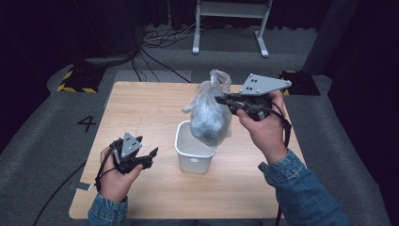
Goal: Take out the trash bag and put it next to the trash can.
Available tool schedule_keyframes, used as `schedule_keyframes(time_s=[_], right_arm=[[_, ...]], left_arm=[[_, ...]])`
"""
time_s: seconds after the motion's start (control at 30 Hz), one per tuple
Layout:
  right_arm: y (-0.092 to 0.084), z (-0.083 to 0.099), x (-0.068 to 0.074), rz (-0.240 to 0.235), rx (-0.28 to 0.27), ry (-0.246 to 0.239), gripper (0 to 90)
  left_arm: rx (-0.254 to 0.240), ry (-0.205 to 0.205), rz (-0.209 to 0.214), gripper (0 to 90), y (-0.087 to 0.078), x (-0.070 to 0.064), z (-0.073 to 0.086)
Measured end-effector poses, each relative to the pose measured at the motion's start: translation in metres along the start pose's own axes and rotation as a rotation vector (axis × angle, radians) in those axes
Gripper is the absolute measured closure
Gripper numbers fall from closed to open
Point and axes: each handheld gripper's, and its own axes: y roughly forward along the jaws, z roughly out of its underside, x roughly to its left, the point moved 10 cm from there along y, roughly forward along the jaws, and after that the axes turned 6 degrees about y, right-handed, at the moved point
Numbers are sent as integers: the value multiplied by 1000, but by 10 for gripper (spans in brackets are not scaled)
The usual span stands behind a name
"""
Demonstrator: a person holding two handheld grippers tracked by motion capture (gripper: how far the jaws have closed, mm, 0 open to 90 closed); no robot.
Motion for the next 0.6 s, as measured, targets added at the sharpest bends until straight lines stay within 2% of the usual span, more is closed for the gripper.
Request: schedule_keyframes(time_s=[0.13,0.33,0.6], right_arm=[[-7,1,-10,24,-3,6,892],[-18,10,-26,70,12,18,892],[-24,40,-47,113,60,47,892]], left_arm=[[7,2,1,309,2,0,3],[44,8,3,309,5,1,16],[79,-6,-4,287,5,8,33]])
